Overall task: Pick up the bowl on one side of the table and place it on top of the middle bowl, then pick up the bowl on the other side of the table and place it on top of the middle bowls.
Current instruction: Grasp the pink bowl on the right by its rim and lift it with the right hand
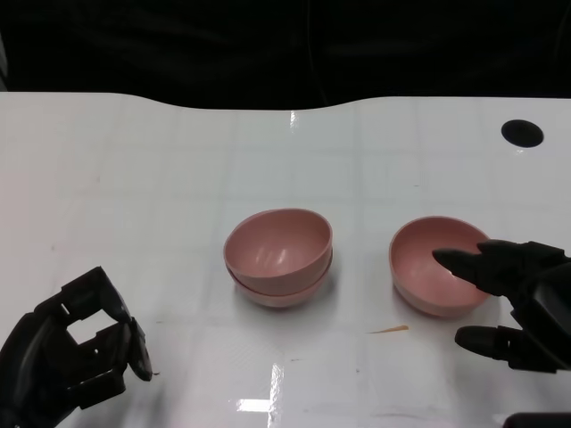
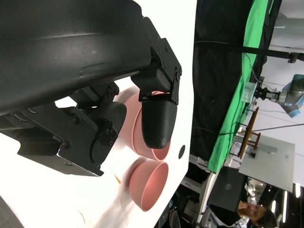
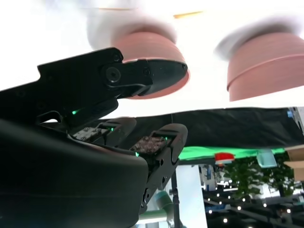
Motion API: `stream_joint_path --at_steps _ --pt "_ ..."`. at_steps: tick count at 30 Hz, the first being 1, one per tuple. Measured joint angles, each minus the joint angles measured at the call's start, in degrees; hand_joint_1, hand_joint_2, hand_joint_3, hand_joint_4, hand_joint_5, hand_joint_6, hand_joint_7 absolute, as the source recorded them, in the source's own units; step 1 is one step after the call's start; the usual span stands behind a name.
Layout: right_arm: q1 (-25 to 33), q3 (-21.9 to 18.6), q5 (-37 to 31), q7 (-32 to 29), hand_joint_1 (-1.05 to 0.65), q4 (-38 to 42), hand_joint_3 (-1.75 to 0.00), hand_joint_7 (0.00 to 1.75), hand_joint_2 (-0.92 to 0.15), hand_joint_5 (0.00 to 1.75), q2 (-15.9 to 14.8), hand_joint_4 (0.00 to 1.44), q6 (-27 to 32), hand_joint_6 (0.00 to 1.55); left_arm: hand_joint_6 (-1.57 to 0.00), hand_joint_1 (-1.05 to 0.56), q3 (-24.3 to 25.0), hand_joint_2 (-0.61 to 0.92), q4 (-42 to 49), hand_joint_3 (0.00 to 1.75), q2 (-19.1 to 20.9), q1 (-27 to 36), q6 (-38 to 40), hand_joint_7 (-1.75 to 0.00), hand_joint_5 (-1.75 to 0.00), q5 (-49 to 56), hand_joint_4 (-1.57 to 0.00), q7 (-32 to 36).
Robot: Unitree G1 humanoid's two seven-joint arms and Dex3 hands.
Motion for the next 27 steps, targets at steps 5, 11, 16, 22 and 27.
stream_joint_path --at_steps 5,11,16,22,27 --pt "-3.34 4.13 -1.67 -1.08 -0.87 5.97 -0.29 0.00 -0.92 0.01 -0.95 0.48 1.86 0.45 -0.63 0.11 0.16 0.76 0.00 1.33 -0.51 -0.21 0.00 -1.75 -1.75 0.60 -0.85 0.05" --pt "-6.46 7.46 -1.78 -3.04 -0.85 10.27 -0.27 0.01 -0.92 0.00 -2.20 0.49 2.70 0.47 -0.62 0.10 0.45 0.75 -0.03 1.32 -0.57 -0.19 0.03 -1.75 -1.75 0.97 -0.83 0.09" --pt "-8.73 10.45 -1.86 -4.55 -0.85 13.83 -0.26 0.01 -0.92 0.01 -2.36 0.50 2.73 0.48 -0.62 0.10 0.49 0.75 -0.11 1.31 -0.62 -0.14 0.03 -1.75 -1.75 1.47 -0.83 0.16" --pt "-13.10 14.57 -2.12 -5.98 -0.82 19.77 -0.24 0.02 -0.92 0.02 -2.33 0.52 2.63 0.50 -0.61 0.10 0.39 0.75 -0.91 1.30 -0.98 -0.01 0.02 -1.75 -1.75 2.67 -0.81 0.49" --pt "-14.10 16.05 -2.10 -5.96 -0.82 19.80 -0.24 0.01 -0.92 0.01 -2.35 0.52 2.97 0.51 -0.62 0.10 0.39 0.74 -1.18 1.30 -1.60 -0.01 0.17 -1.75 -1.75 2.69 -0.81 0.55"
